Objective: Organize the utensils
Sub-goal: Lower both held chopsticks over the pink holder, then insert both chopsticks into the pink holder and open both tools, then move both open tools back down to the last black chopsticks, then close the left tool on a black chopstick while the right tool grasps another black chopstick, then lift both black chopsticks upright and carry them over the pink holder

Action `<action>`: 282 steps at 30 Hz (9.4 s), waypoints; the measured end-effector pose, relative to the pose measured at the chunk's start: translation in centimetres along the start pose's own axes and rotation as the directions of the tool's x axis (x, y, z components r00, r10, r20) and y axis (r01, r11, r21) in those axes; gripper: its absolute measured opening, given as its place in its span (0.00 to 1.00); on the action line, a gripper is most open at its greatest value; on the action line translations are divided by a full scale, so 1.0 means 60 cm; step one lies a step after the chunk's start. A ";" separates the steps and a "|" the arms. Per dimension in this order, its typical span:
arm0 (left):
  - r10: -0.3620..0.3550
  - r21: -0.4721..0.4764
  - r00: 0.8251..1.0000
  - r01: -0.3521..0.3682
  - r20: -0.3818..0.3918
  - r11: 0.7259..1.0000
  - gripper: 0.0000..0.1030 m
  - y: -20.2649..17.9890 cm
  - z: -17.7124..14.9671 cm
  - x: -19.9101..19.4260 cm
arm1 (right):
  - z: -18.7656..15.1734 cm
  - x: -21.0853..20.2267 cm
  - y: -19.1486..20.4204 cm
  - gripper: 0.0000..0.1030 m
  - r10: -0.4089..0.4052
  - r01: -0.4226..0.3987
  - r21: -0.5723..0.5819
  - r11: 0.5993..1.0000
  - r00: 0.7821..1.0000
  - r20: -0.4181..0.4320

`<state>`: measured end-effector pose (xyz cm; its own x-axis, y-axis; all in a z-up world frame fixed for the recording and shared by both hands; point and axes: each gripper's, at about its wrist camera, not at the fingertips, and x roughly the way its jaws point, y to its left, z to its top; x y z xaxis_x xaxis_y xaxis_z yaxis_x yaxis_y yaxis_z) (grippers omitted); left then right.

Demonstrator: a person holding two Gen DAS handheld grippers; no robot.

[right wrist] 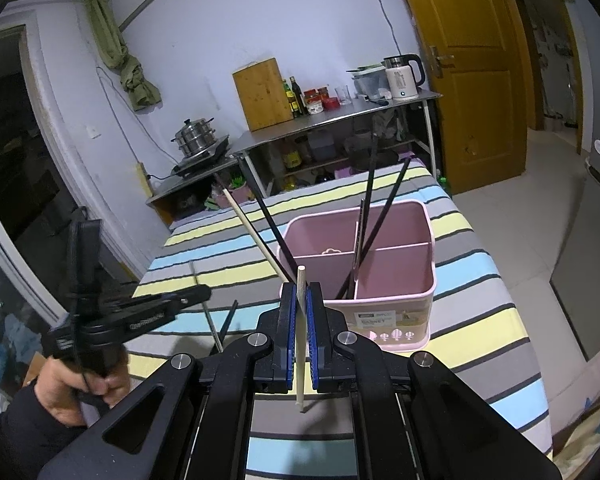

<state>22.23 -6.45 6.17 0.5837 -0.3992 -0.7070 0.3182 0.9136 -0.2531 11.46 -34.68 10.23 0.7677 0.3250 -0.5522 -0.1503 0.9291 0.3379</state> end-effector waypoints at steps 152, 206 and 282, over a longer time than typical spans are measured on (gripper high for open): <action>0.234 0.034 0.969 -0.232 -0.079 0.972 0.08 0.125 -0.168 0.103 | -0.118 0.159 0.093 0.14 0.052 -0.070 -0.067 0.995 0.969 -0.243; 0.223 -0.092 0.974 -0.226 -0.040 0.970 0.04 0.248 -0.112 0.022 | -0.109 0.354 0.215 0.06 0.033 -0.103 -0.178 0.979 0.934 -0.357; -0.175 0.156 0.957 0.141 0.230 0.978 0.04 -0.154 0.174 -0.062 | 0.108 -0.027 -0.009 0.05 -0.036 0.037 -0.008 0.999 0.988 0.148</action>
<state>24.94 -14.19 18.01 0.6749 -0.5595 -0.4811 0.5097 0.8249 -0.2443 14.37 -36.86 15.89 0.8564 0.2619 -0.4449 -0.1265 0.9420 0.3110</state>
